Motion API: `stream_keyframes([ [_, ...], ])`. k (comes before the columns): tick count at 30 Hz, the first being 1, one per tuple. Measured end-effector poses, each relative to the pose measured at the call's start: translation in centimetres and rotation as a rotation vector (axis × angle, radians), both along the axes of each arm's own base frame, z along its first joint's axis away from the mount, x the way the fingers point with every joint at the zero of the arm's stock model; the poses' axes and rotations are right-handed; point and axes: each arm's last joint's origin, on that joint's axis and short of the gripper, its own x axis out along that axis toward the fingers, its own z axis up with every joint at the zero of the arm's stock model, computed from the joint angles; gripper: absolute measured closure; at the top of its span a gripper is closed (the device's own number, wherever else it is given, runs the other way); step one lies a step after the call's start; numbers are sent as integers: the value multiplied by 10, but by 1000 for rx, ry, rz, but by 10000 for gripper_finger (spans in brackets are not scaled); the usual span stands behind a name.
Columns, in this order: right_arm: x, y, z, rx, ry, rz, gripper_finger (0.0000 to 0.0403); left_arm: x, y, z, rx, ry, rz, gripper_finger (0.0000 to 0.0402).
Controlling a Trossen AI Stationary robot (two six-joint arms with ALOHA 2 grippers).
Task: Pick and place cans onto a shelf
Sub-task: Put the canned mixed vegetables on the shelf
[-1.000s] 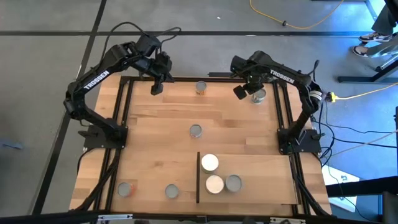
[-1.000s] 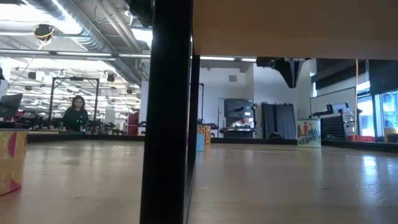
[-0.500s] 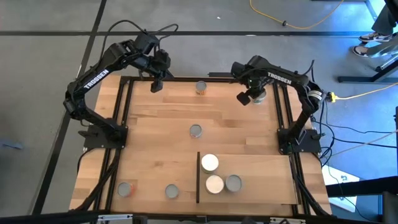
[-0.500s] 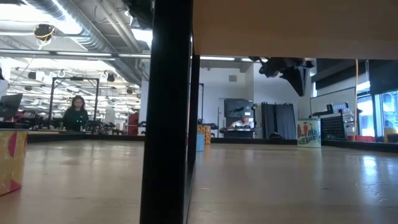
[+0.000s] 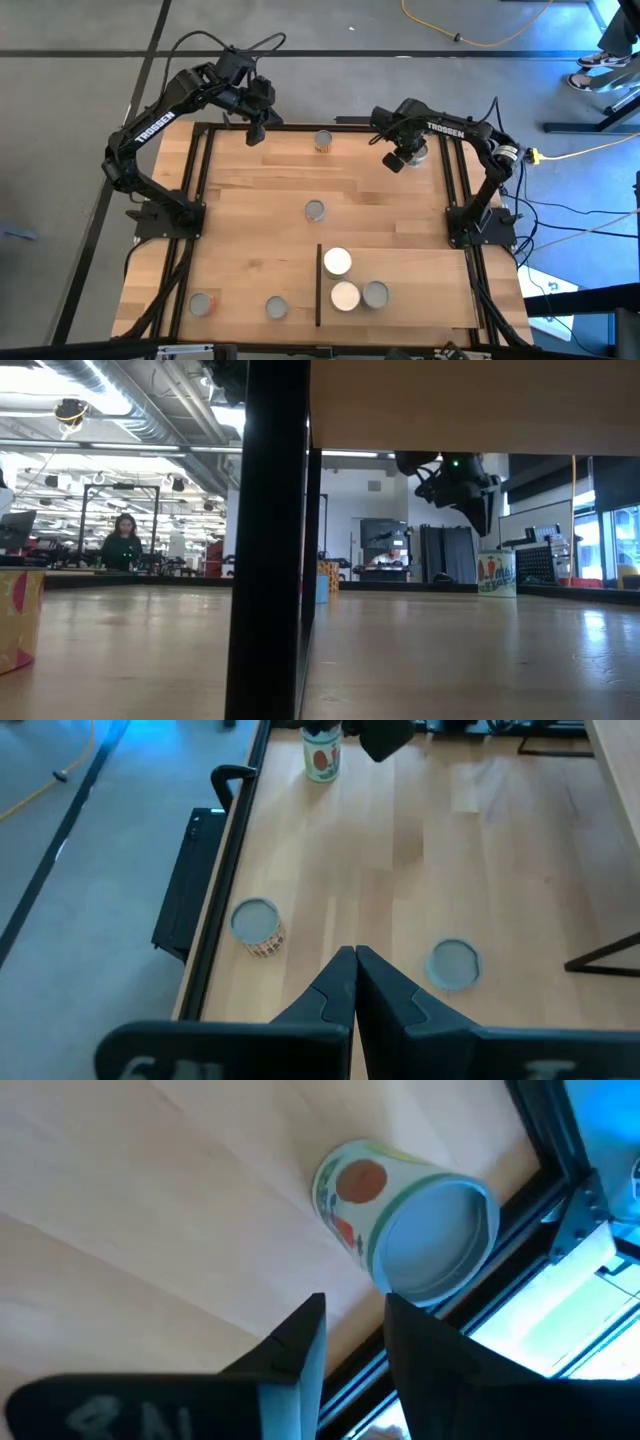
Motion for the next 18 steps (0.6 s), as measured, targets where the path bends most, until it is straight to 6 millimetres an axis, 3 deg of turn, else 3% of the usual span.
stream_keyframes([
  [18, -14, -21, -9, 42, -53, 0, 296, 0, 0, 0, -37, -10, 34, 401],
])
